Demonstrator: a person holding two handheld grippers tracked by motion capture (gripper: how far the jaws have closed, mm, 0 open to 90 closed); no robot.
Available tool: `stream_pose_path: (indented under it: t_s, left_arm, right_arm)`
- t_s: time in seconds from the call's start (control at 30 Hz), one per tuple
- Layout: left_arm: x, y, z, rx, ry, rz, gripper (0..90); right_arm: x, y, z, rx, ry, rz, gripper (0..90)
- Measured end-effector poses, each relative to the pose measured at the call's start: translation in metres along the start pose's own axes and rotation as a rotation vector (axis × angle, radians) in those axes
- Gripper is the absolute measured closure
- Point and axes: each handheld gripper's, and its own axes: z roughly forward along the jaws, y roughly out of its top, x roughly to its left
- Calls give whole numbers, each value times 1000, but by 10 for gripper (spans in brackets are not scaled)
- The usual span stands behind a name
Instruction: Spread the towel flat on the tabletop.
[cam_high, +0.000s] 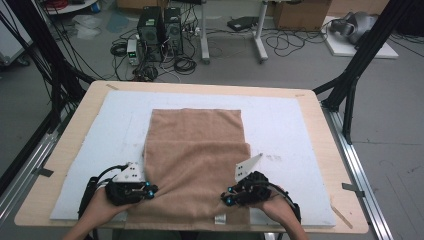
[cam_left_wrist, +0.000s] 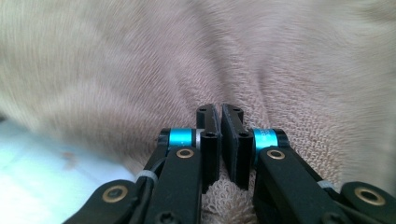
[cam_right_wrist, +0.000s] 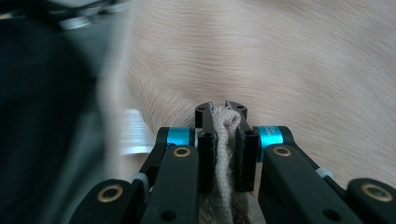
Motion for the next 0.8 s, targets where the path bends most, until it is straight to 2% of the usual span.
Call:
stream_pose_path:
  t_s: [0.07, 0.1, 0.13, 0.2, 0.23, 0.3, 0.37, 0.4, 0.47, 0.57, 0.63, 0.7, 0.8]
  left_arm:
    - [4, 4, -3, -19, 42, -6, 776]
    - [8, 6, -2, -22, 59, -12, 740]
    - [12, 7, 0, -20, 83, -13, 701]
    - [19, 8, 6, -23, 140, -27, 636]
    - [22, 8, 8, -22, 163, -38, 611]
    - [26, 8, 11, -24, 187, -49, 593]
    - [28, 8, 13, -25, 184, -57, 579]
    - [27, 9, 12, -30, 182, -56, 579]
    - [24, 10, 10, -47, 166, -55, 577]
    - [18, 14, 7, -59, 139, -43, 560]
    - [14, 14, 9, -35, 116, -20, 547]
    - [10, 11, 13, 4, 98, -9, 520]
    - [10, 2, 21, 42, 76, -27, 527]
  right_arm:
    - [1, 5, -10, -44, -82, 6, 678]
    - [-3, 6, -14, -48, -132, 15, 667]
    - [-8, 7, -15, -31, -170, 21, 646]
    - [-17, 5, -12, -2, -243, 20, 547]
    - [-22, 4, -9, 2, -254, 40, 529]
    - [-27, -1, -3, -5, -267, 66, 502]
    - [-26, -3, -2, -36, -267, 102, 493]
    - [-24, -4, -3, -57, -254, 103, 493]
    - [-16, -2, -8, -82, -259, 82, 497]
    - [-8, 2, -15, -94, -233, 62, 495]
    - [-3, 3, -17, -90, -191, 55, 475]
    - [1, 1, -14, -63, -166, 36, 440]
    - [4, -7, -3, 1, -167, 31, 416]
